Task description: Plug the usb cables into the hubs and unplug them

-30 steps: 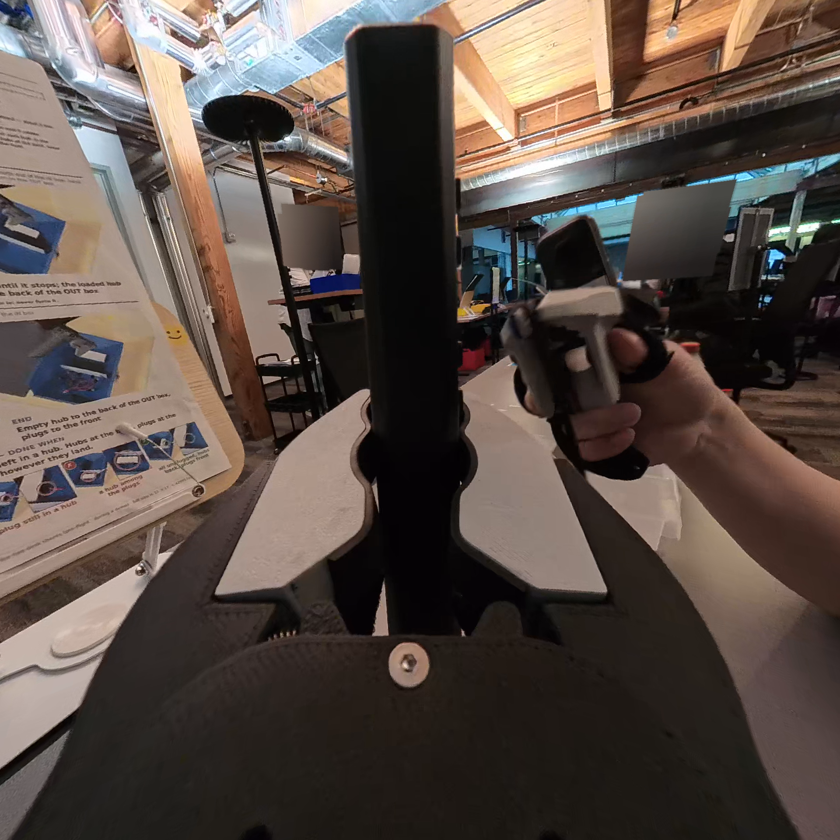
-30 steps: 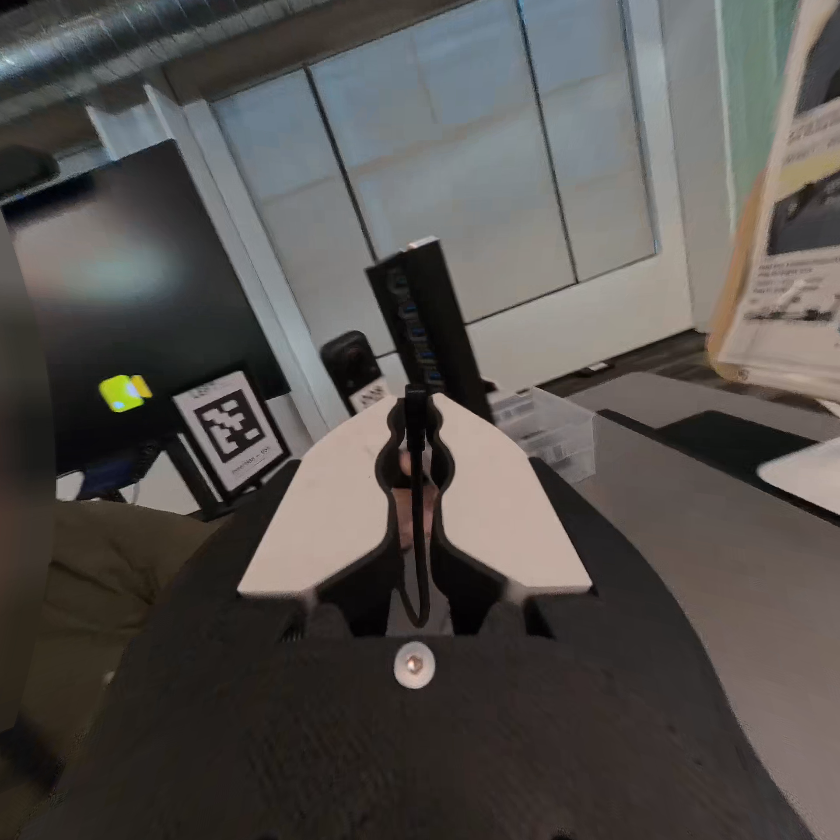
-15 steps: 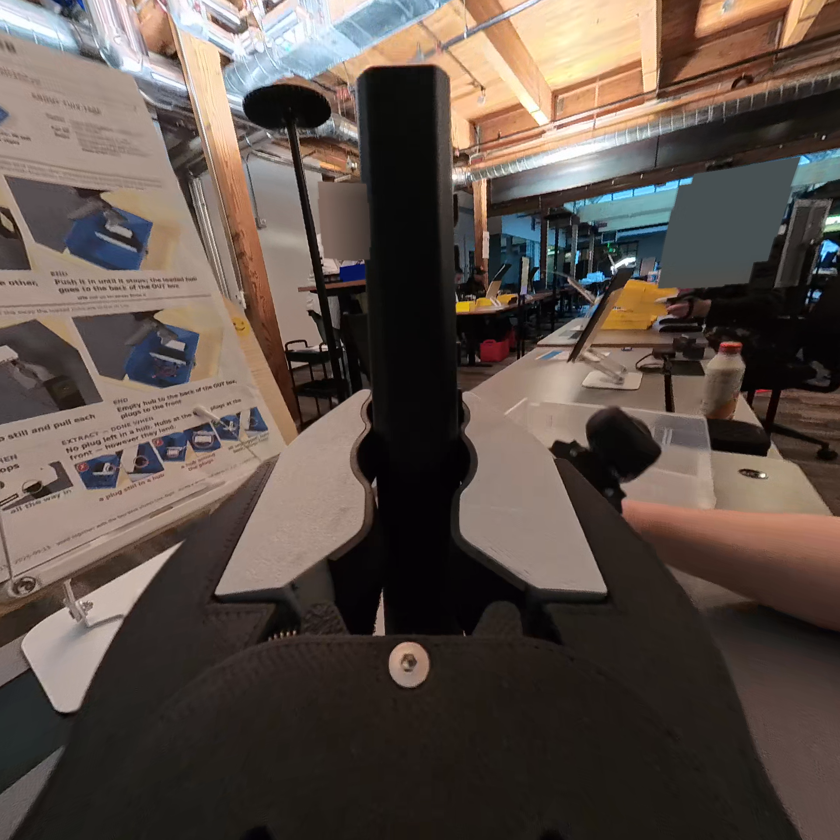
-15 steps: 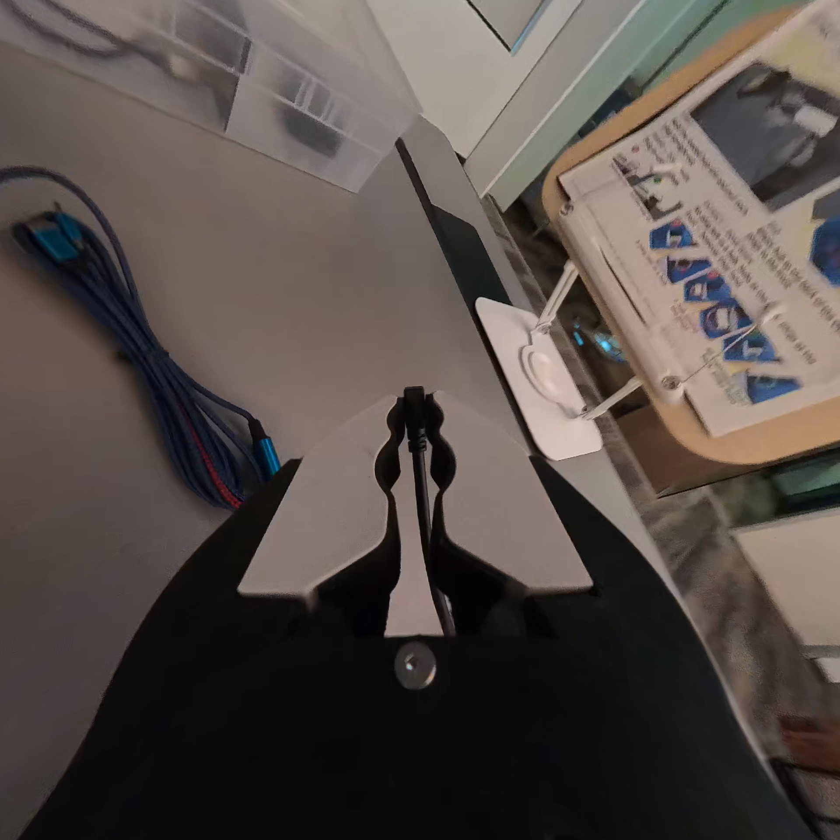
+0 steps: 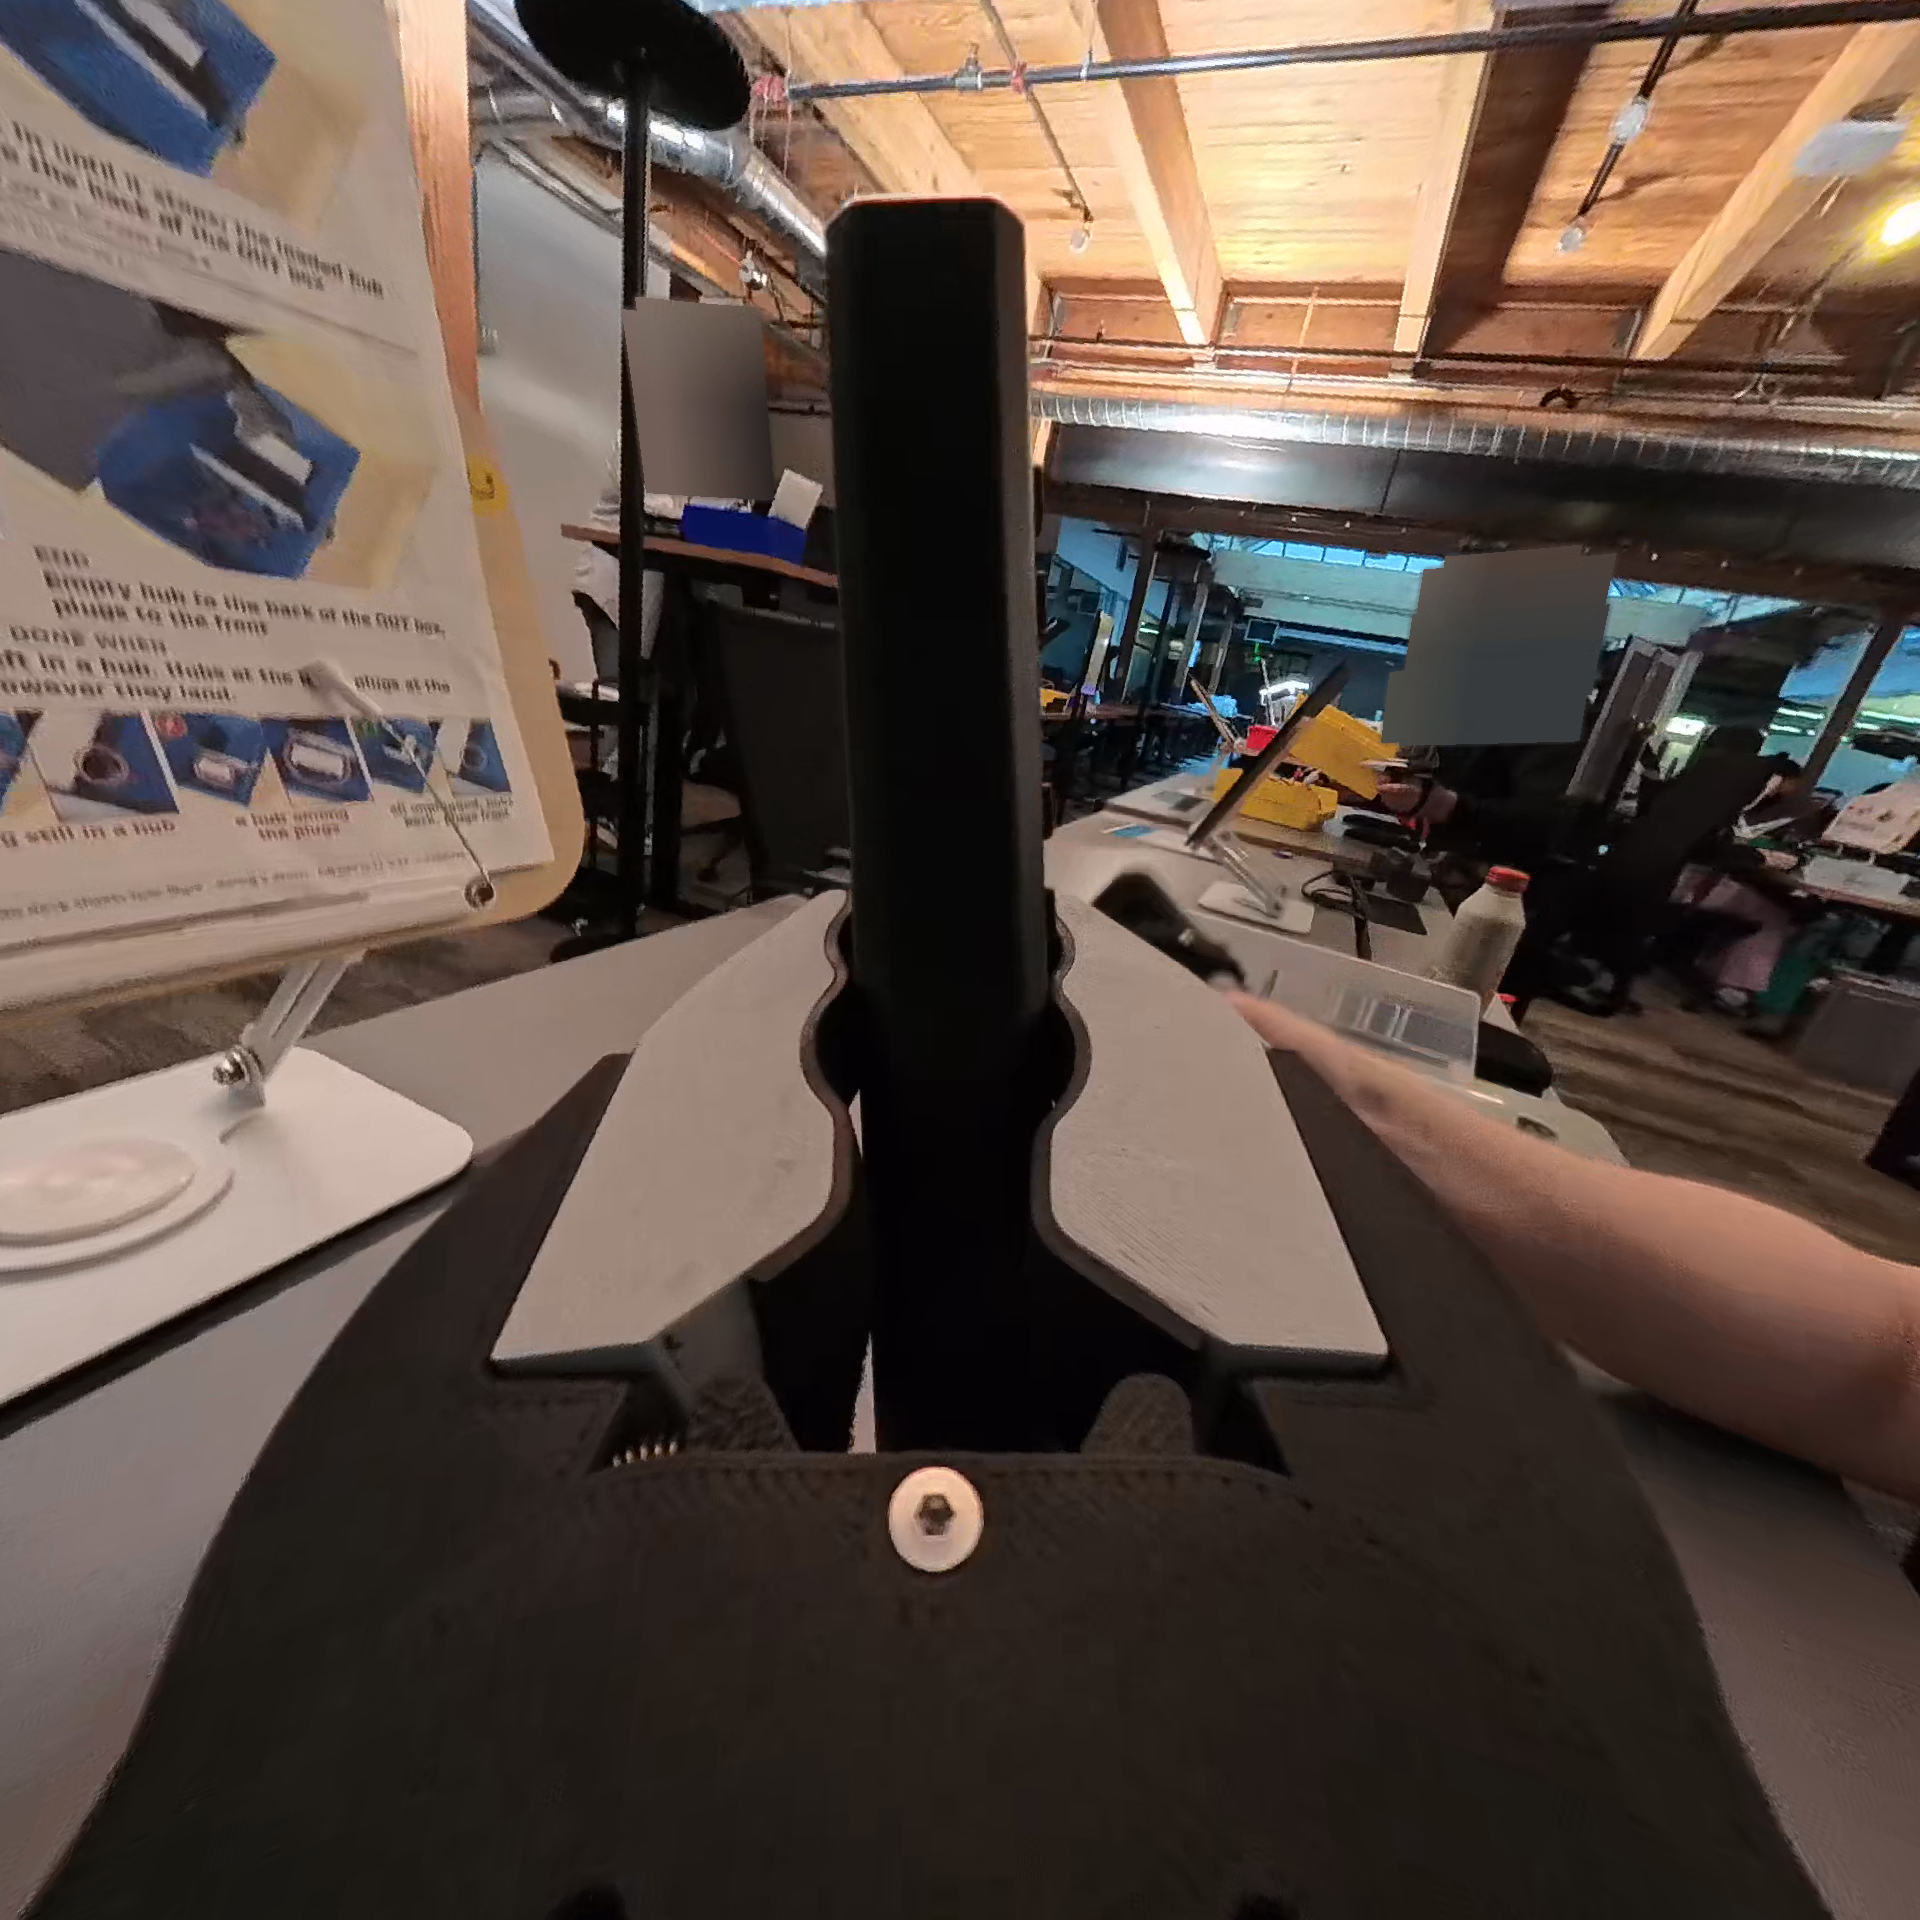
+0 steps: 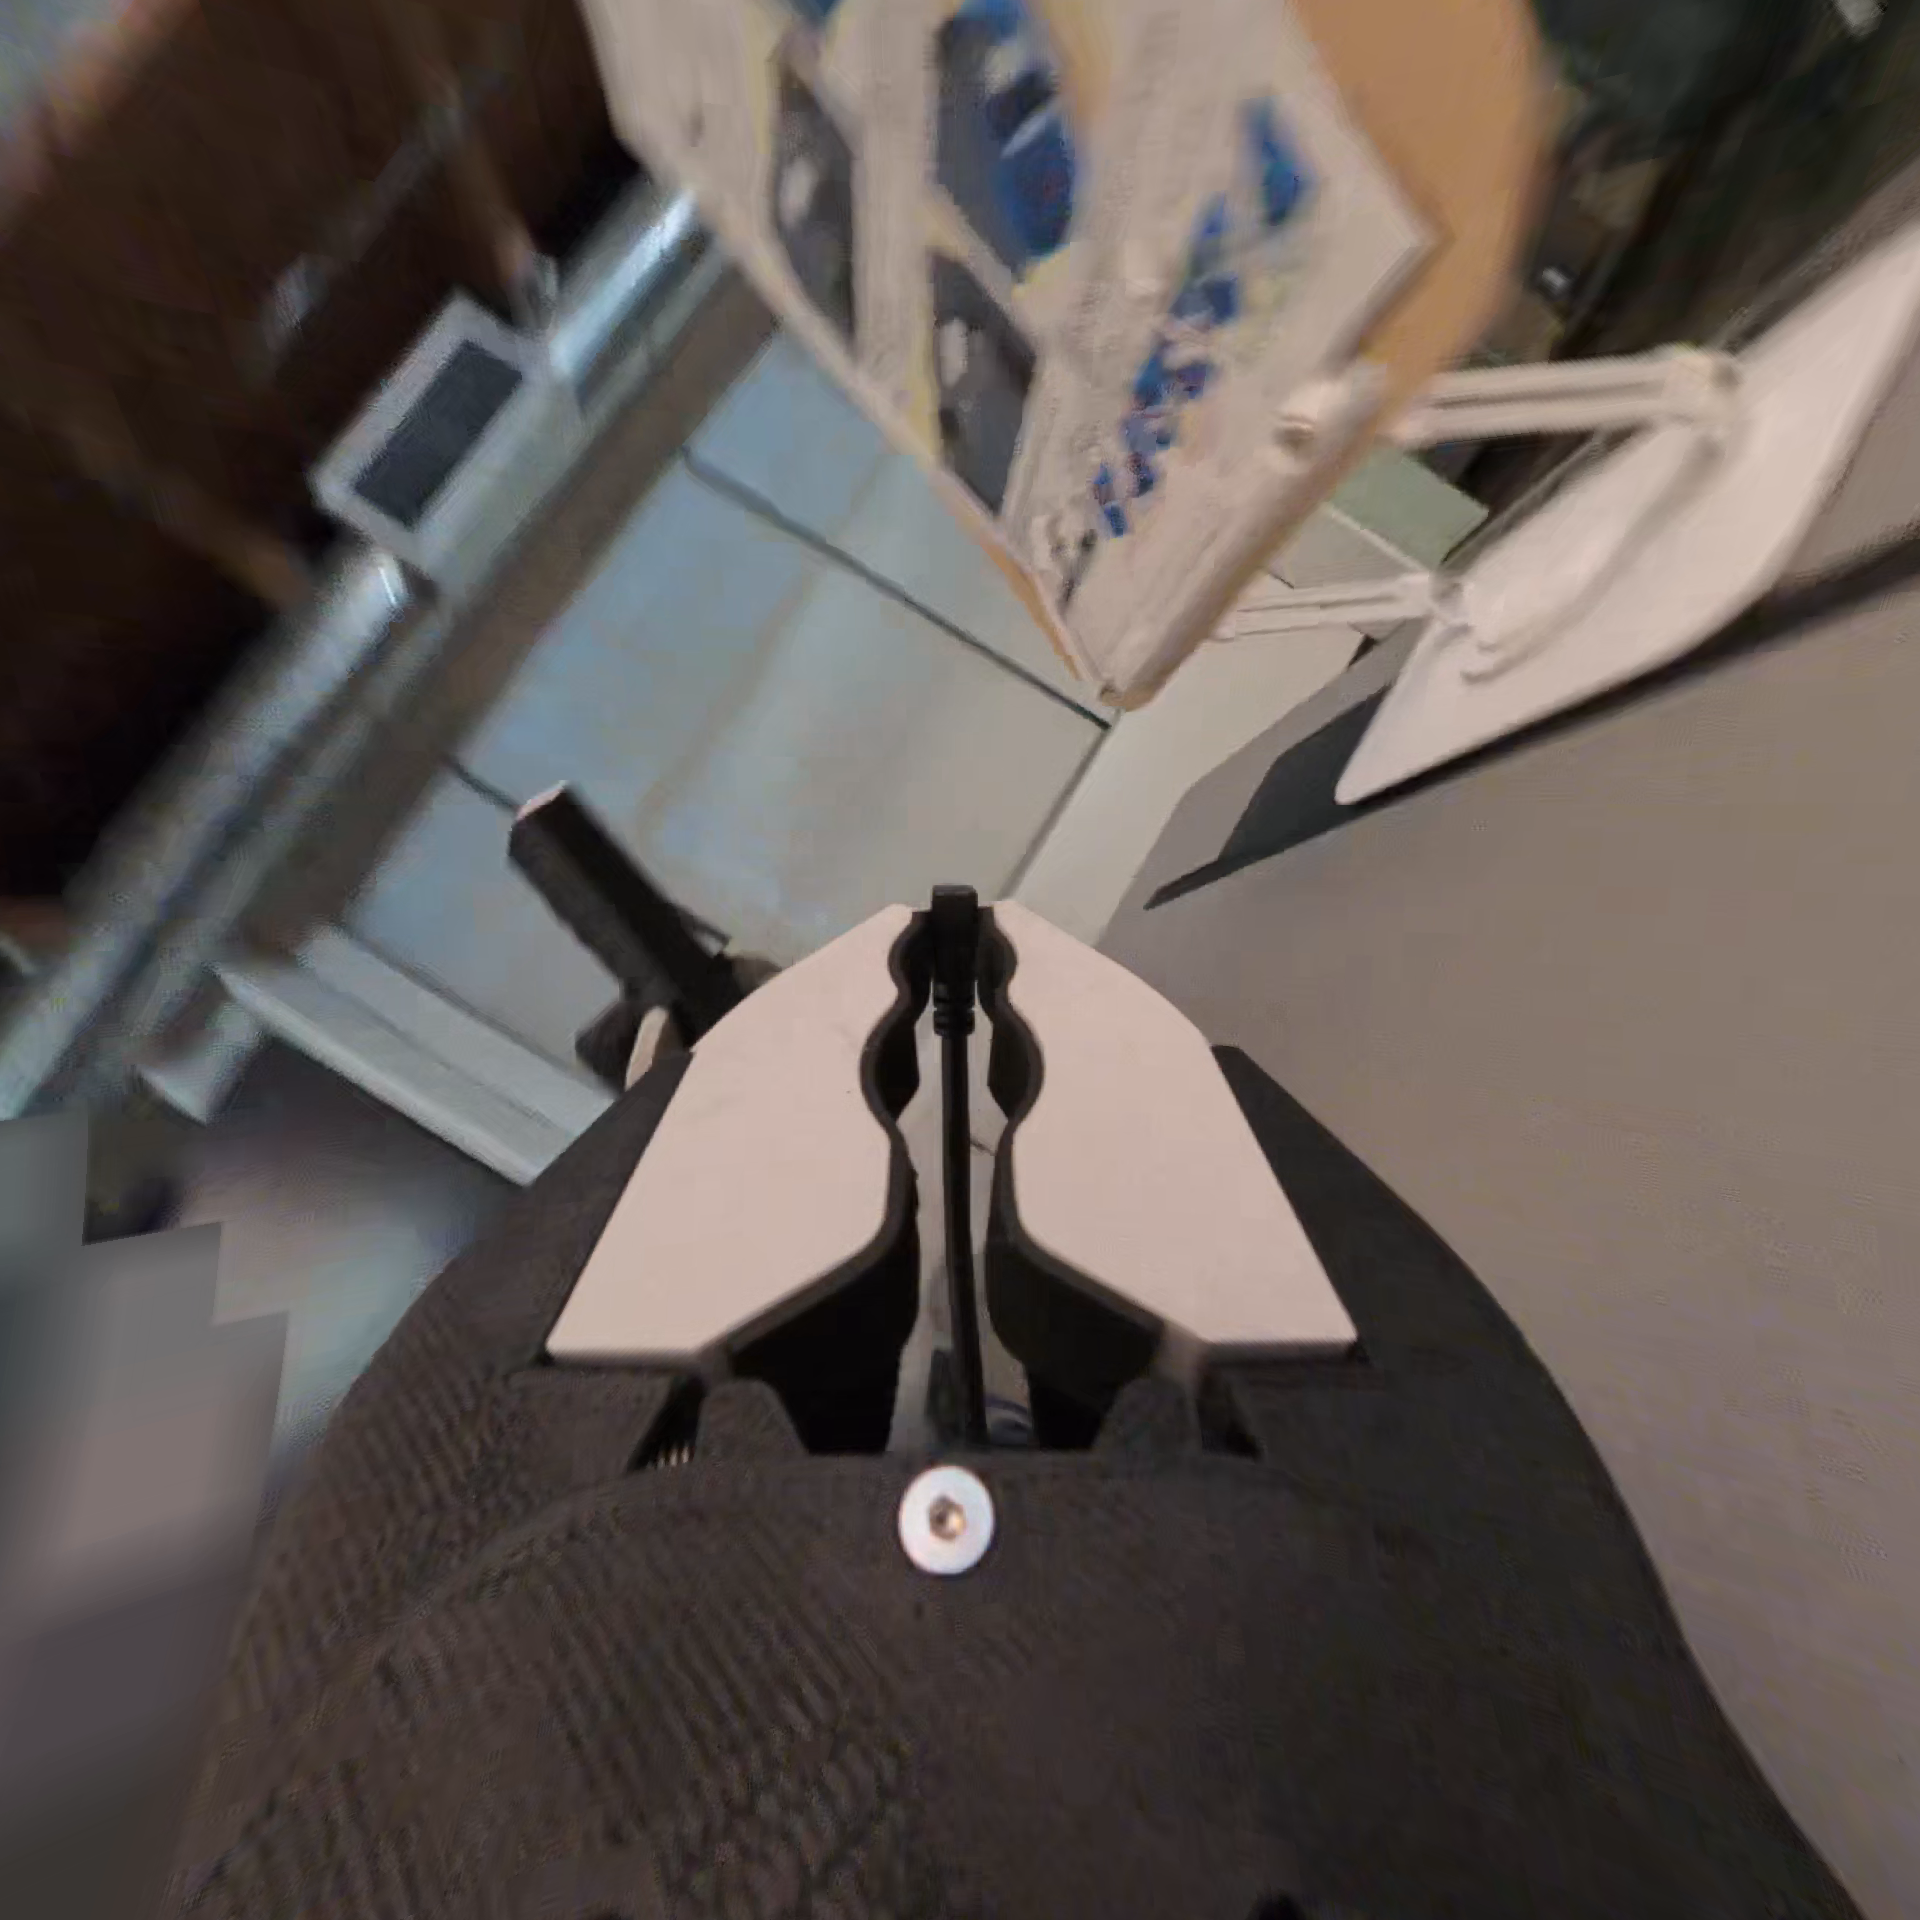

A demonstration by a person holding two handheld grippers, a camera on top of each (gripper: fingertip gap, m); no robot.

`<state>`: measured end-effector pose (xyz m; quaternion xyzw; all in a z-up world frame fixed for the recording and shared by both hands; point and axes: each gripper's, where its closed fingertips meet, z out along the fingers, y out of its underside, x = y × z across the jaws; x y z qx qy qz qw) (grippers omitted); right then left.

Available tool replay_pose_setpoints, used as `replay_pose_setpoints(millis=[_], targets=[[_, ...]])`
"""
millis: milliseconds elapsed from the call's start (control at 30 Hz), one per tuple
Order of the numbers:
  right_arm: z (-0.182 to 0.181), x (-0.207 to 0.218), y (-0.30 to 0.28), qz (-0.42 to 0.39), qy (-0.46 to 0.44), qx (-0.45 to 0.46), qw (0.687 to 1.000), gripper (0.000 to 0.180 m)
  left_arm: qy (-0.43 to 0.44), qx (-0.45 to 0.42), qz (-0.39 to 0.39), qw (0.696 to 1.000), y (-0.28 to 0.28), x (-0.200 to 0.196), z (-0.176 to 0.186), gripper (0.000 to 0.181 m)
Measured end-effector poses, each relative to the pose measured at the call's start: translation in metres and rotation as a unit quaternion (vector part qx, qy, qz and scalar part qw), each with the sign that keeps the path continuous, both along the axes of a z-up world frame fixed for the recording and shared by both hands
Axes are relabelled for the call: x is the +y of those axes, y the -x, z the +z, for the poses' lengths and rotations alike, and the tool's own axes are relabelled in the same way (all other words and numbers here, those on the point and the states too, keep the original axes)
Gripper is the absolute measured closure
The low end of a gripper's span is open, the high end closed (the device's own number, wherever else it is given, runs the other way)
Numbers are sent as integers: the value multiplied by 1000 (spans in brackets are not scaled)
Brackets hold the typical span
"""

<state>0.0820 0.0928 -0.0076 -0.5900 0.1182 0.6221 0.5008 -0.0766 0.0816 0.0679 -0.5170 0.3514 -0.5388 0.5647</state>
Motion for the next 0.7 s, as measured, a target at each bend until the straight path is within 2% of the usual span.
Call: replay_pose_setpoints(millis=[67, 133, 333, 400, 467, 567, 700], targets=[[-32, 10, -8, -17, 49, 42, 998, 171, -13, -7, -2, 1000, 3, -6, 11, 152], [-57, 17, -11, -70, 80, 9, 994, 171, -23, -11, -1, 1000, 6, -10, 19, 152], [-79, 18, 11, -111, 89, -193, 971, 171, -34, -18, -6, 999, 9, -18, 30, 152], [-83, 14, 20, -83, 85, -266, 957, 170, -32, -18, -6, 999, 9, -18, 30, 151], [-90, 6, 25, -50, 91, -340, 935, 170, -28, -14, -8, 999, 8, -17, 30, 151], [-101, -3, 19, -58, 101, -424, 898, 165, -20, -14, -13, 1000, 8, -17, 30, 151], [-121, -16, 4, -49, 118, -556, 821, 156, -17, -11, -24, 1000, 5, -20, 30, 151]])
